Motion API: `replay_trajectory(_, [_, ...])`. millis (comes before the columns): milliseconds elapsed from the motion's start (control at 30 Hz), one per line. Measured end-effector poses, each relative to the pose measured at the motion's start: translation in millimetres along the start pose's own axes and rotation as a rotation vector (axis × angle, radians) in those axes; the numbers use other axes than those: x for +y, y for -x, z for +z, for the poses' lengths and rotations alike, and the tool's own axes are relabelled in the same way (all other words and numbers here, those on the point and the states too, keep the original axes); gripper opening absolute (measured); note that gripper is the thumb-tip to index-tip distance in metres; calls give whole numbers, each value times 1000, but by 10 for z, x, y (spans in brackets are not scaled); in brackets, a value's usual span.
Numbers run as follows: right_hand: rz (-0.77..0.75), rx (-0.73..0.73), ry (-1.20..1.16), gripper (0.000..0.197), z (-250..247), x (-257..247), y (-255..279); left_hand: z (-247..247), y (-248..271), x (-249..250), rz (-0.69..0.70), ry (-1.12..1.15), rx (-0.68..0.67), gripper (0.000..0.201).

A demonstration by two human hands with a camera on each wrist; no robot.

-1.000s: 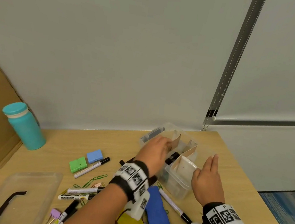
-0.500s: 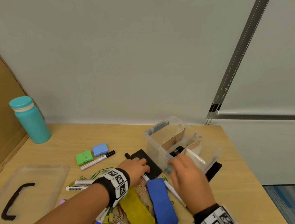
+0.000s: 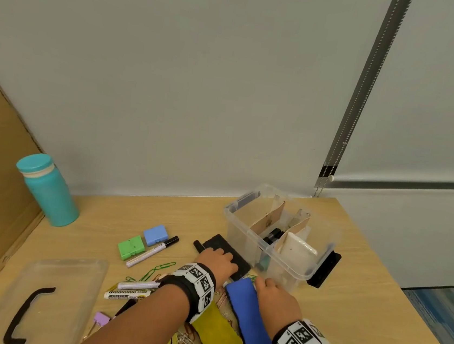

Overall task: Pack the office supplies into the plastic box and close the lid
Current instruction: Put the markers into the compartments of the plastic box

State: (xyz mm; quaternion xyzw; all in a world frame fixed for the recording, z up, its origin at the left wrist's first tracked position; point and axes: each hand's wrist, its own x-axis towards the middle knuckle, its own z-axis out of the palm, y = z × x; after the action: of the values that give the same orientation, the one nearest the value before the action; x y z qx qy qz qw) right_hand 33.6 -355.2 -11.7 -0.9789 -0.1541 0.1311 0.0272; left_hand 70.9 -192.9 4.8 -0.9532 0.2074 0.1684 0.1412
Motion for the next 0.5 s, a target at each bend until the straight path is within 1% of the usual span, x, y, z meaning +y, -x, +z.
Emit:
replay_trajectory(67, [-5, -12, 9, 45, 1, -14, -4, 5, 9, 7, 0, -79, -24, 41])
replay_trajectory(167, [-45, -7, 5, 64, -77, -26, 52, -6, 31, 16, 10, -150, -35, 37])
replay_trajectory(233, [-89, 62, 8, 73, -212, -63, 130, -43, 62, -8, 2, -130, -25, 36])
replay_trajectory(267, [-109, 110, -2, 74, -299, -89, 174, -70, 90, -31, -13, -94, -3, 37])
replay_trajectory(333, [-169, 206, -52, 66, -488, -139, 258, -132, 190, -93, -61, 30, 75, 38])
replay_trajectory(400, [-240, 289, -148, 45, -713, -165, 340, -198, 341, -179, -130, 181, 190, 33])
replay_trajectory(433, [-254, 331, -224, 36, -830, -163, 366, -228, 428, -233, -168, 261, 249, 29])
replay_trajectory(500, [-239, 447, -389, 29, -1051, -133, 368, -259, 598, -348, -237, 408, 361, 24])
